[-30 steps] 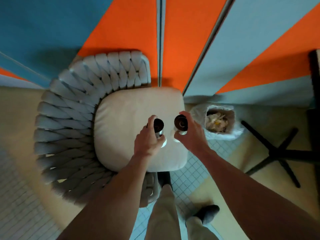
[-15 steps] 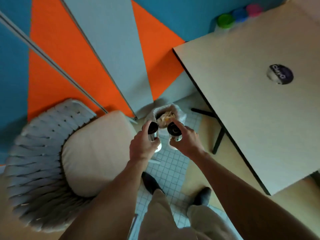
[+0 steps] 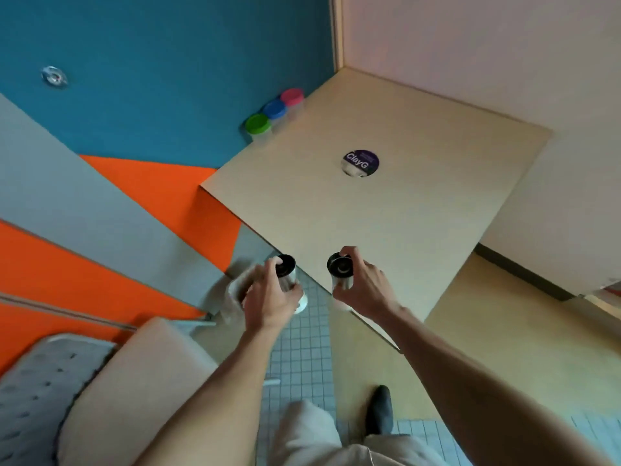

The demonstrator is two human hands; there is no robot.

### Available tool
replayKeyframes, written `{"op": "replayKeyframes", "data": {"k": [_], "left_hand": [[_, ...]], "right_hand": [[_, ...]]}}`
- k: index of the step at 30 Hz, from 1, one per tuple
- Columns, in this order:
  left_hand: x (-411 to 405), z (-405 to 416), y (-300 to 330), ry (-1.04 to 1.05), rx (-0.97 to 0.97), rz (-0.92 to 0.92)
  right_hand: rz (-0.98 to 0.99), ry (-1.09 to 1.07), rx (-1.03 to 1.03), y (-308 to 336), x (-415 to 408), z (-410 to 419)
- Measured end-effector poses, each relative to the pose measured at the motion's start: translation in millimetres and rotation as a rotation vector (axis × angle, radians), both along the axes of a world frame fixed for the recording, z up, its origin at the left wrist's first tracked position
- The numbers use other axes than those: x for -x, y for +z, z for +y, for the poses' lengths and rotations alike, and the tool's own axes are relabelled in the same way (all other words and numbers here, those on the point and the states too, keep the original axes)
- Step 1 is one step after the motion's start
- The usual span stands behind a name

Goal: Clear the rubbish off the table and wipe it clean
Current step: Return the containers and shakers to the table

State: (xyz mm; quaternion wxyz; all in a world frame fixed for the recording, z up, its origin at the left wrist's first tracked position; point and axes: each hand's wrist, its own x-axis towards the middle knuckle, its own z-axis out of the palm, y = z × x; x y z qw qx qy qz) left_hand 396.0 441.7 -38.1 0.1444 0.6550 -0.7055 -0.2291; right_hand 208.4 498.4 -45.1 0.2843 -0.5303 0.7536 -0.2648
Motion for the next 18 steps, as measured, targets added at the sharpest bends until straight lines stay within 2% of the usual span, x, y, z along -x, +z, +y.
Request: {"op": "replayKeyframes", "data": {"k": [9,18], "left_hand": [[79.5,-31.7,9.5,-0.112,0.001,0.049],[109.5,-132.2,-7.4,-0.07,0.036,0.077]], "right_hand": [[0.051,-0.148,0.051,10.9,85.0,-7.9],[0.115,-0.134,0.127,13.2,129.9,-114.4]]}}
